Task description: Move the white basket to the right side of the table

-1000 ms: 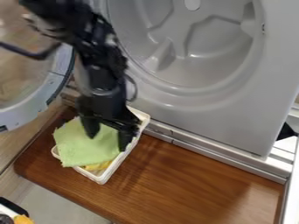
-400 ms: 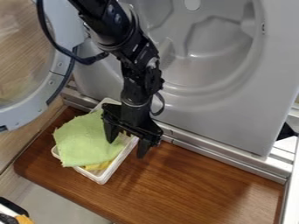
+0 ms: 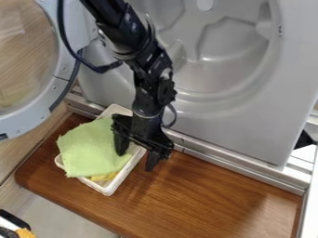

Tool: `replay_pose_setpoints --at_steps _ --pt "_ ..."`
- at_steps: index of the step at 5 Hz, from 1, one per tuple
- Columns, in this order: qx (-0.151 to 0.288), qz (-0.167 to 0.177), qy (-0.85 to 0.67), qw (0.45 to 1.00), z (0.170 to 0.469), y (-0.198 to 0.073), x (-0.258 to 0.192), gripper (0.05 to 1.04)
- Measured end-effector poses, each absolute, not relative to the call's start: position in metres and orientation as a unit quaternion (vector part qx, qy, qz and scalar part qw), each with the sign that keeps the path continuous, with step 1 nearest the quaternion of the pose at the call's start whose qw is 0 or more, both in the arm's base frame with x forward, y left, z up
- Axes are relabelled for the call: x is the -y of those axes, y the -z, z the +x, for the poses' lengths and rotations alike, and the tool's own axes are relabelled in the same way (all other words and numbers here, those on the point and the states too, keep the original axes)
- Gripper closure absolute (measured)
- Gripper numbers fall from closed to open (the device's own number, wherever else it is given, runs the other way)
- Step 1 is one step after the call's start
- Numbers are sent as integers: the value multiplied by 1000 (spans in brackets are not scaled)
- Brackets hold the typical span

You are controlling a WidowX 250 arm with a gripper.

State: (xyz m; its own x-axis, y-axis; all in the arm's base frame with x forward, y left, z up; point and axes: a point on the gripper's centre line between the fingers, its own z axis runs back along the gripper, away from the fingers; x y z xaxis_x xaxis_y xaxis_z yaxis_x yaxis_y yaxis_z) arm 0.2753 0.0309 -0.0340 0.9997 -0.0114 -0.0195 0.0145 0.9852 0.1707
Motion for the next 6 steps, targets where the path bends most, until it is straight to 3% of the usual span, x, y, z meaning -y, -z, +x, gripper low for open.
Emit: replay_pose_setpoints --at_steps 2,3,5,6 --pt "-7 76 19 997 281 41 -42 783" --pt "-12 74 28 997 284 42 -48 931" --pt "-34 80 32 996 279 38 -52 975" --pt "-33 84 38 995 276 19 -44 980"
